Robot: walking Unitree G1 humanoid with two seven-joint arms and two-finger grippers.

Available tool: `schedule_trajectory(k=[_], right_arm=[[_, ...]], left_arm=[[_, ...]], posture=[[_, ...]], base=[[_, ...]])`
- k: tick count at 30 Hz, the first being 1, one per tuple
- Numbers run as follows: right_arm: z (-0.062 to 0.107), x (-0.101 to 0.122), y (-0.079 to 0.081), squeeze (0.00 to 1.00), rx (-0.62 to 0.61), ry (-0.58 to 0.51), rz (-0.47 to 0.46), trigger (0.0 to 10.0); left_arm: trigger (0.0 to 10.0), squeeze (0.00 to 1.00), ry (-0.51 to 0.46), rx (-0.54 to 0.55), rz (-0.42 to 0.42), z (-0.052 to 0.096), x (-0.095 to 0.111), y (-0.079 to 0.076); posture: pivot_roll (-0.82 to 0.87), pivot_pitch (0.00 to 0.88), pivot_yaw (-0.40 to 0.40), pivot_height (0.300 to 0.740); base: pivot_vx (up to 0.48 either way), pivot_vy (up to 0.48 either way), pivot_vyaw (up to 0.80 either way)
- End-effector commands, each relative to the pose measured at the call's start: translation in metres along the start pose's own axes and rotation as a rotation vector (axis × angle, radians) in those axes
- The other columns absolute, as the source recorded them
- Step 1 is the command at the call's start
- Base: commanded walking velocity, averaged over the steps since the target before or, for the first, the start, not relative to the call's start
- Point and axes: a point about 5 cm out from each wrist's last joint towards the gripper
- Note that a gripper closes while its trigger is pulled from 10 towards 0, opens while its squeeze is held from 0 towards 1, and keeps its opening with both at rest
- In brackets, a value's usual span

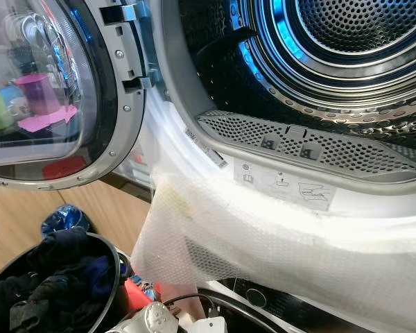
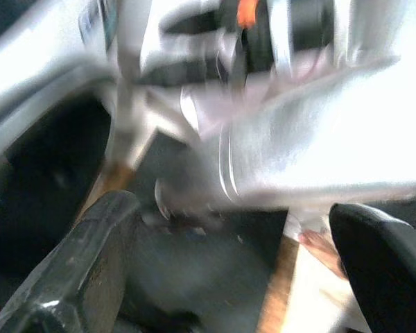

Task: Clothes washing

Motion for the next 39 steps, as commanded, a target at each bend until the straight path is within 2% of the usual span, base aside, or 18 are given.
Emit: schedule_trajectory(k=[1,4,5,6,9,11,13,15,16,18,19,20,24,27,29,31,36,39], right_arm=[[0.004,-0.010,0.004,0.00,0.003,0.052,-0.001,10.0],[0.005,-0.016,0.005,0.00,0.000,0.091,-0.006,10.0],[0.005,-0.016,0.005,0.00,0.000,0.091,-0.006,10.0],[0.005,-0.019,0.006,0.00,-0.006,0.122,-0.010,10.0],[0.006,-0.025,0.004,0.00,-0.038,0.170,-0.028,10.0],[0.006,-0.026,0.005,0.00,-0.038,0.181,-0.025,10.0],[0.005,-0.027,0.007,0.00,-0.035,0.201,-0.017,10.0],[0.005,-0.027,0.008,0.00,-0.030,0.212,-0.008,10.0],[0.004,-0.028,0.008,0.00,-0.024,0.222,-0.001,10.0],[0.004,-0.028,0.009,0.00,-0.018,0.231,0.008,10.0],[0.004,-0.029,0.010,0.00,-0.015,0.243,0.013,10.0],[0.004,-0.029,0.010,0.00,-0.014,0.247,0.010,10.0],[0.002,-0.028,0.009,0.00,-0.017,0.253,0.004,10.0],[0.001,-0.027,0.010,0.00,-0.003,0.263,0.021,10.0],[0.001,-0.027,0.011,0.00,-0.002,0.264,0.023,10.0],[-0.001,-0.026,0.012,0.00,0.011,0.269,0.036,10.0],[-0.003,-0.023,0.013,0.00,0.020,0.269,0.044,10.0],[-0.005,-0.022,0.014,0.00,0.029,0.270,0.052,10.0]], left_arm=[[10.0,0.00,-0.068,0.010,-0.079,0.019,0.023,0.017],[10.0,0.00,-0.071,0.005,-0.200,0.048,0.040,0.025],[10.0,0.00,-0.071,0.005,-0.200,0.048,0.040,0.025],[10.0,0.00,-0.048,0.010,-0.257,0.065,0.047,0.025],[10.0,0.00,-0.061,0.045,-0.268,0.100,0.065,0.021],[10.0,0.00,-0.010,0.060,-0.275,0.116,0.064,0.017],[10.0,0.00,0.133,0.136,-0.276,0.146,0.053,0.012],[10.0,0.00,0.206,0.170,-0.279,0.161,0.048,0.008],[10.0,0.00,0.256,0.250,-0.235,0.178,0.044,0.006],[10.0,0.00,0.280,0.329,-0.176,0.191,0.041,0.006],[10.0,0.00,0.243,0.442,-0.052,0.203,0.035,0.007],[10.0,0.00,0.258,0.490,-0.017,0.211,0.027,0.005],[10.0,0.00,0.288,0.513,-0.001,0.227,0.014,-0.009],[10.0,0.00,0.269,0.606,0.050,0.256,0.012,-0.013],[10.0,0.00,0.271,0.623,0.059,0.261,0.012,-0.013],[10.0,0.00,0.330,0.661,0.120,0.280,-0.001,-0.019],[10.0,0.00,0.465,0.731,0.198,0.299,-0.022,-0.027],[10.0,0.00,0.497,0.765,0.236,0.305,-0.030,-0.032]], posture=[[-0.11,0.000,0.129,0.740],[-0.08,0.000,0.135,0.740],[-0.08,0.000,0.135,0.740],[-0.08,0.000,0.138,0.740],[-0.05,0.000,0.137,0.740],[-0.03,0.000,0.134,0.740],[-0.01,0.000,0.129,0.740],[0.00,0.000,0.129,0.740],[0.01,0.000,0.126,0.740],[0.04,0.000,0.122,0.740],[0.06,0.000,0.121,0.740],[0.08,0.000,0.120,0.740],[0.10,0.000,0.115,0.740],[0.13,0.000,0.103,0.740],[0.13,0.000,0.103,0.740],[0.14,0.000,0.098,0.740],[0.14,0.000,0.094,0.740],[0.15,0.000,0.087,0.740]], base=[[0.000,0.000,0.00],[0.000,0.000,0.00],[0.000,0.000,0.00],[0.000,0.000,0.00],[0.000,0.000,0.00],[0.000,0.000,0.00],[0.000,0.000,0.00],[0.000,0.000,0.00],[0.000,0.000,0.00],[0.000,0.000,0.00],[0.000,0.000,0.00],[0.000,0.000,0.00],[0.000,0.000,0.00],[0.000,0.000,0.00],[0.000,0.000,0.00],[0.000,0.000,0.00],[0.000,0.000,0.00],[0.000,0.000,0.00]])
Point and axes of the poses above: a point about 5 cm out from each wrist's last joint towards the gripper, its own z axis pointing back from the gripper into the wrist, its own x axis along the axis of the wrist's last joint, y = z × x, and after that the axes turned 4 degrees about -z, right-handed
